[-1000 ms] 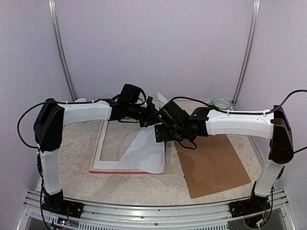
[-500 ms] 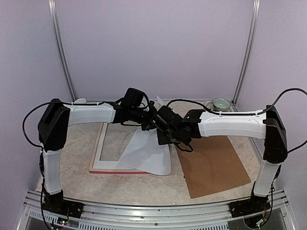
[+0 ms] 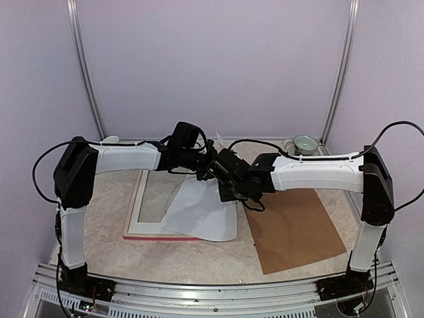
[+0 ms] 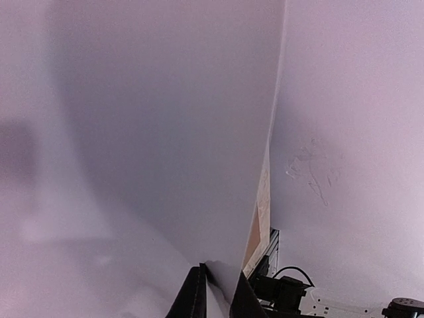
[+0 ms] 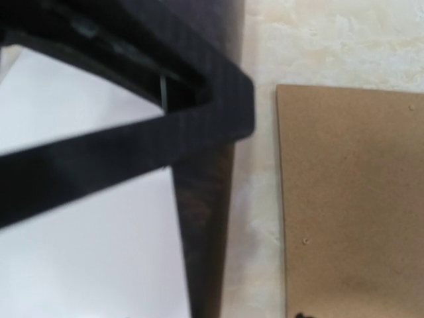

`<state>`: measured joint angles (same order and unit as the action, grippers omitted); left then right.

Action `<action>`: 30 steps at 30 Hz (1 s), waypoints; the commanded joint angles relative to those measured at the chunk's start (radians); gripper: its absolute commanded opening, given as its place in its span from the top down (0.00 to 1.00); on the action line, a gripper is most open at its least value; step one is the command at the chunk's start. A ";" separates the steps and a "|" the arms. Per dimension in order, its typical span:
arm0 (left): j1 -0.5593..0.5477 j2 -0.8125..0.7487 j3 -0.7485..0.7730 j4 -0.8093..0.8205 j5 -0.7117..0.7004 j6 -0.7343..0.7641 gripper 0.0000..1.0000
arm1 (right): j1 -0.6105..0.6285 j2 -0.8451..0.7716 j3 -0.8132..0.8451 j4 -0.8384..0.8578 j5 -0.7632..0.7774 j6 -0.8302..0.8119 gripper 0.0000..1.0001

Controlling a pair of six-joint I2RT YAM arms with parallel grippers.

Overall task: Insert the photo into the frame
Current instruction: Pass from the left arm to the right

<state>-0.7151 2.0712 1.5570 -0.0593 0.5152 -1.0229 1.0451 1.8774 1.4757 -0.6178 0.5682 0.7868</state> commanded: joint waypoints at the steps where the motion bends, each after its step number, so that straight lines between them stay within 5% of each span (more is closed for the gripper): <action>1: -0.007 0.013 0.023 0.023 -0.006 0.001 0.87 | -0.005 0.003 -0.028 0.044 -0.014 0.006 0.49; 16: -0.007 0.010 0.019 0.024 -0.010 0.001 0.82 | -0.026 -0.030 -0.088 0.122 -0.096 0.017 0.85; 20: -0.009 0.013 0.019 0.019 -0.010 0.005 0.58 | -0.026 -0.027 -0.077 0.113 -0.093 0.012 0.99; 26: -0.008 0.004 0.016 0.025 -0.006 0.010 0.06 | -0.029 -0.041 -0.089 0.127 -0.098 0.009 1.00; 30: 0.002 -0.051 -0.028 0.090 -0.010 0.012 0.01 | -0.043 -0.056 -0.117 0.149 -0.104 0.000 1.00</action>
<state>-0.7113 2.0735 1.5558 -0.0673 0.4946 -1.0210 1.0092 1.8519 1.3918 -0.4934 0.4866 0.8082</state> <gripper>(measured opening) 0.985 0.005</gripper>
